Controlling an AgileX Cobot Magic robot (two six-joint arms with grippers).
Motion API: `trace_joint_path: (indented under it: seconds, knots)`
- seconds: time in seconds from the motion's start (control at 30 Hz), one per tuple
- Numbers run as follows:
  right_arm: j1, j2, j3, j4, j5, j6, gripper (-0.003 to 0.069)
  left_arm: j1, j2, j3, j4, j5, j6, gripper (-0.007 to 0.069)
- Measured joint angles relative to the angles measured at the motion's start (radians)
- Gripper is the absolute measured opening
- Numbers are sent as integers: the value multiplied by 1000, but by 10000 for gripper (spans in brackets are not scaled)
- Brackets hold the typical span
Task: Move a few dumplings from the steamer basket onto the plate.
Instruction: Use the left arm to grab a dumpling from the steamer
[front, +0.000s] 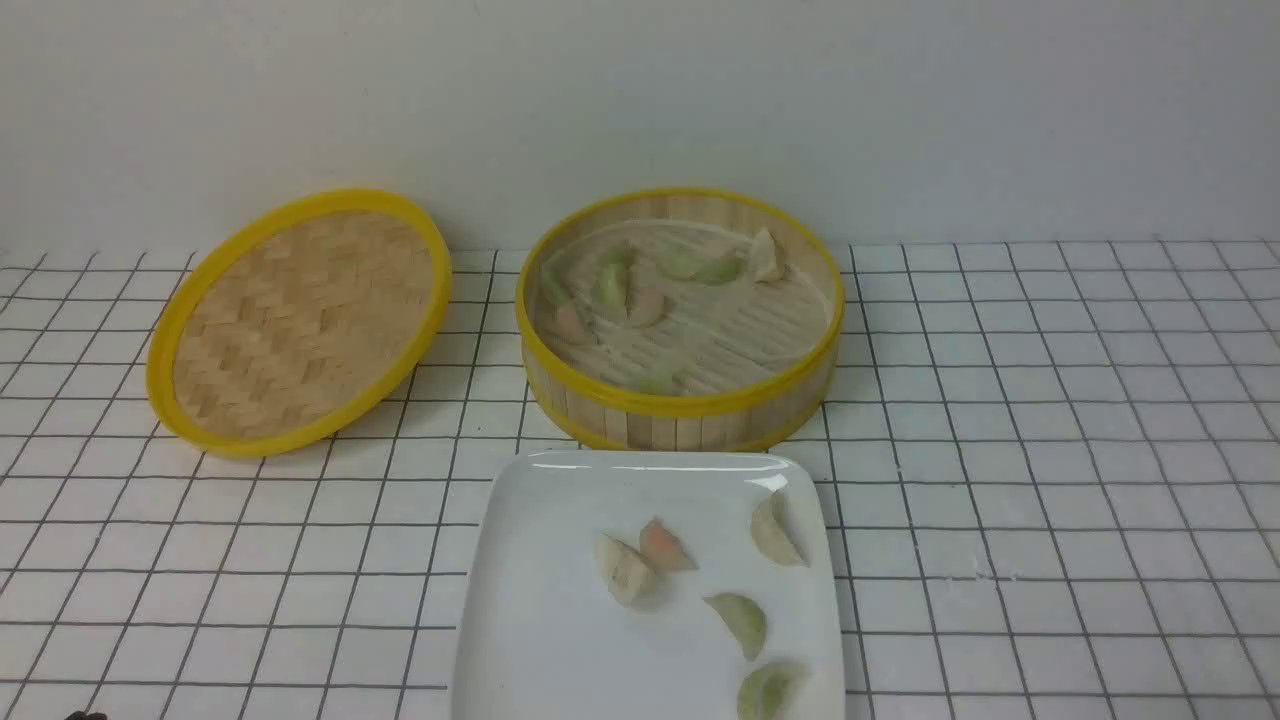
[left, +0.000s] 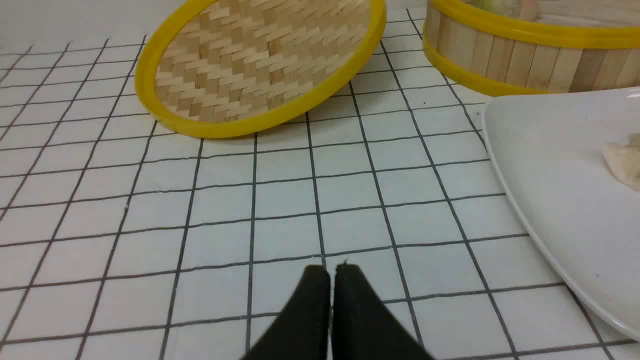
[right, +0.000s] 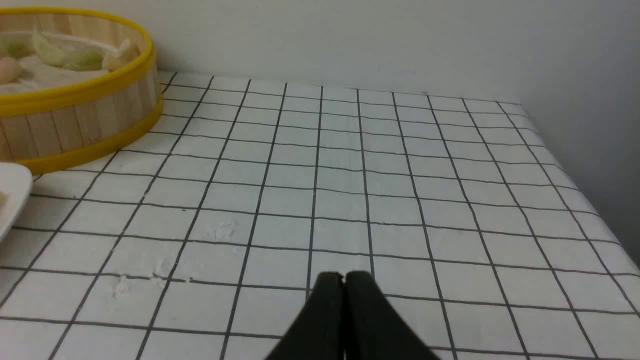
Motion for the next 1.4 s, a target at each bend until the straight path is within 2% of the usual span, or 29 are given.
trace_joint_path:
  seconds: [0.43,0.67,1.27,1.33,1.4]
  knots:
    - [0,0,0,0,0,0,-15,0,0,0,8,0,0,-6]
    - [0,0,0,0,0,0,-15,0,0,0,115,0,17,-6]
    - [0,0,0,0,-3,0,-15,0,0,0,128,1,23,-6]
    - [0,0,5,38,-41,27,-15,0,0,2,144,-11,30,-6]
    - [0,0,9,150,-117,97,-15,0,0,2,117,-69,10,-6]
